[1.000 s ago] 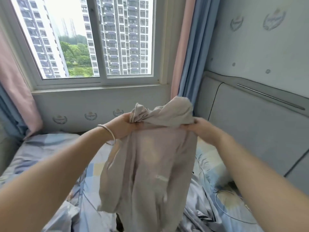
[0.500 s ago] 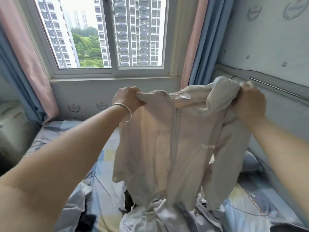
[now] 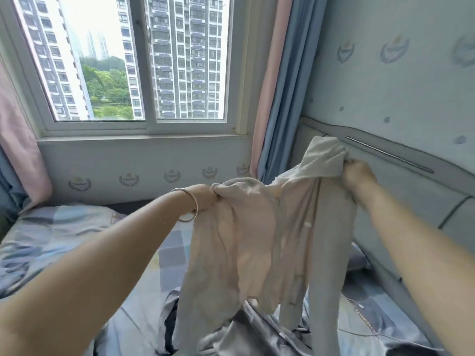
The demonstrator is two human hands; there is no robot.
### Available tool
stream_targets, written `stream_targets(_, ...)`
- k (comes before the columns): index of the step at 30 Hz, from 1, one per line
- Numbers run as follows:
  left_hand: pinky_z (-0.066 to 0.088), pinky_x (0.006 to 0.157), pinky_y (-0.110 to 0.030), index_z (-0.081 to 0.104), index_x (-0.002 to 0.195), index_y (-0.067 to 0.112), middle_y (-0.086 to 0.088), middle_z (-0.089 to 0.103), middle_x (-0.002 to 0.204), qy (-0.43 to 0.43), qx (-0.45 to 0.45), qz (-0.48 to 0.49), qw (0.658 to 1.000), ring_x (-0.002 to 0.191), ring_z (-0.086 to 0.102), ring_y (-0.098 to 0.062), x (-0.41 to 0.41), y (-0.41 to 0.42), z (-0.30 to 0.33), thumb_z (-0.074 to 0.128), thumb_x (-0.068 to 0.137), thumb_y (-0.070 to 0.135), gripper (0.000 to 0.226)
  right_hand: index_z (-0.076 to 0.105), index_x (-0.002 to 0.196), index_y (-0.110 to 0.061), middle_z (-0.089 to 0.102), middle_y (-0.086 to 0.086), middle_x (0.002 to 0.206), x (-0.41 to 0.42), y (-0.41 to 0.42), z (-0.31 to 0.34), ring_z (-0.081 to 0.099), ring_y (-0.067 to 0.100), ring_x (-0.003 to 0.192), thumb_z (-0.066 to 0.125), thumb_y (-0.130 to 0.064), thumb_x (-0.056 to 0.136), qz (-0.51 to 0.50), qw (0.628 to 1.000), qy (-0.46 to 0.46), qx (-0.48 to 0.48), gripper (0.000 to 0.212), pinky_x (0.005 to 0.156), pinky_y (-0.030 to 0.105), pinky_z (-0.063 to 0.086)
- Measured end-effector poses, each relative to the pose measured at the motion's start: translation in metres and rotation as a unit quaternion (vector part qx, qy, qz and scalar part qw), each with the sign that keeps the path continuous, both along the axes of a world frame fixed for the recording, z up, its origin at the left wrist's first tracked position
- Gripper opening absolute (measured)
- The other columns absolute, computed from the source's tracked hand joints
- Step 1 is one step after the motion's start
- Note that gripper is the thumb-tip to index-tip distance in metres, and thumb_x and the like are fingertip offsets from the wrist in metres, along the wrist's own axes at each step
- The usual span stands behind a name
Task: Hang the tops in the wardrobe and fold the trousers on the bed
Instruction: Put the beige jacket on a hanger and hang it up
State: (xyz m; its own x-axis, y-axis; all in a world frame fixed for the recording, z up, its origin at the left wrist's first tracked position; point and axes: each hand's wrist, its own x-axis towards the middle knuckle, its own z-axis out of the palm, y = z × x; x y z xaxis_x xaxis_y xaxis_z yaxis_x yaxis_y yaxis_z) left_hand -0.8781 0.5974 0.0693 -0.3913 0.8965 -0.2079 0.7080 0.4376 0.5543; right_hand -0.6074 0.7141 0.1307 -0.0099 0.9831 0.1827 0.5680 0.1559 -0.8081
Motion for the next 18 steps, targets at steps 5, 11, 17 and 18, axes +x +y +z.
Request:
stream_targets(5, 0.047, 0.096, -0.044, 0.056, 0.124, 0.024, -0.002, 0.065, 0.12, -0.423, -0.028, -0.096, 0.901, 0.112, 0.059, -0.023, 0.05, 0.017, -0.02, 0.073, 0.065, 0.054, 0.069, 0.055, 0.071, -0.022, 0.058, -0.002, 0.073, 0.014, -0.026, -0.006, 0.054, 0.015, 0.065, 0.054, -0.025, 0.089, 0.038, 0.979, 0.197, -0.043, 0.018, 0.062, 0.026, 0.045)
stream_targets(11, 0.052, 0.09, -0.047, 0.069, 0.101, 0.013, -0.015, 0.068, 0.104, -0.461, -0.059, -0.139, 0.874, 0.094, 0.065, -0.029, 0.159, 0.039, -0.032, 0.081, 0.061, 0.051, 0.057, 0.054, 0.07, -0.016, 0.055, 0.001, 0.068, 0.039, -0.087, -0.006, 0.052, 0.015, 0.062, 0.046, -0.018, 0.096, -0.051, 0.944, 0.324, -0.032, 0.028, 0.061, 0.026, 0.044)
stream_targets(17, 0.047, 0.073, -0.03, 0.066, 0.101, -0.001, -0.025, 0.063, 0.114, -0.5, -0.007, -0.078, 0.862, 0.091, 0.065, -0.03, 0.234, 0.024, -0.061, 0.051, 0.086, 0.018, 0.029, 0.059, 0.072, -0.015, 0.062, 0.008, 0.076, 0.134, -0.183, -0.035, 0.059, 0.026, 0.083, 0.044, -0.022, 0.096, -0.282, 0.877, 0.389, -0.009, 0.029, 0.08, 0.039, 0.052)
stream_targets(18, 0.046, 0.063, -0.024, 0.064, 0.103, -0.001, -0.022, 0.064, 0.108, -0.548, -0.035, -0.09, 0.831, 0.075, 0.066, -0.025, 0.249, 0.018, -0.061, 0.043, 0.091, 0.011, 0.027, 0.061, 0.075, -0.015, 0.065, 0.008, 0.076, 0.15, -0.206, -0.041, 0.06, 0.024, 0.08, 0.043, -0.025, 0.097, -0.295, 0.869, 0.395, -0.023, 0.03, 0.072, 0.037, 0.052)
